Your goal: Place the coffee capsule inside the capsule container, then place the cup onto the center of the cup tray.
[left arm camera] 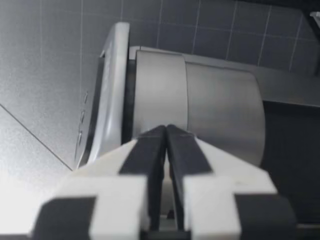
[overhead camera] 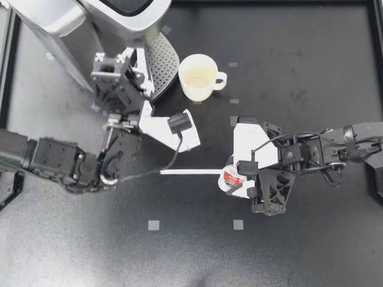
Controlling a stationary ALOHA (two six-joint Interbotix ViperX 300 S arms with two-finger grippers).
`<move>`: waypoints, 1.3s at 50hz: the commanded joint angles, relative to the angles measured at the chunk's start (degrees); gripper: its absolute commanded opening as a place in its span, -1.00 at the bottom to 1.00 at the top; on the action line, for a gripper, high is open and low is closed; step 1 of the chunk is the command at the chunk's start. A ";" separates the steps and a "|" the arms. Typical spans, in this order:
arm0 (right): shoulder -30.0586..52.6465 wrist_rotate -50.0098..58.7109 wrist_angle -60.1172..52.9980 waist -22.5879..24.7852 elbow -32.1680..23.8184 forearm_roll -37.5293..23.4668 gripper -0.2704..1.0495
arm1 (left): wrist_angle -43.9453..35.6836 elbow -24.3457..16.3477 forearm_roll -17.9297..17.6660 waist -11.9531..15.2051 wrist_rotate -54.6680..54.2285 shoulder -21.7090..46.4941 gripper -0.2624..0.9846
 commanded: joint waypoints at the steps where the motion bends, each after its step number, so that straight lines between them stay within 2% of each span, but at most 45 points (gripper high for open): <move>1: -1.41 0.00 -0.44 -0.35 -0.79 0.09 0.14 | -0.09 -0.62 1.14 0.44 -0.18 -1.93 -0.40; 19: -1.49 0.00 -0.44 -0.35 -0.70 0.09 0.14 | -1.67 -0.26 2.29 3.60 -0.18 -2.55 -0.40; 27: -1.32 -0.09 -0.53 -0.35 -0.70 0.09 0.14 | -0.97 -0.44 3.25 3.60 0.35 -3.34 -0.40; 39: -1.23 -0.18 -0.62 -0.35 -0.79 0.09 0.14 | 2.20 -1.32 6.94 3.60 3.08 -5.36 -0.40; 58: -1.32 0.00 -1.05 -0.35 -0.88 0.18 0.14 | 2.46 -1.85 8.70 3.69 5.36 -8.26 -0.40; 65: -1.58 0.09 -1.05 -0.35 -0.88 0.18 0.14 | 1.67 -1.85 8.70 5.54 5.27 -9.93 -0.40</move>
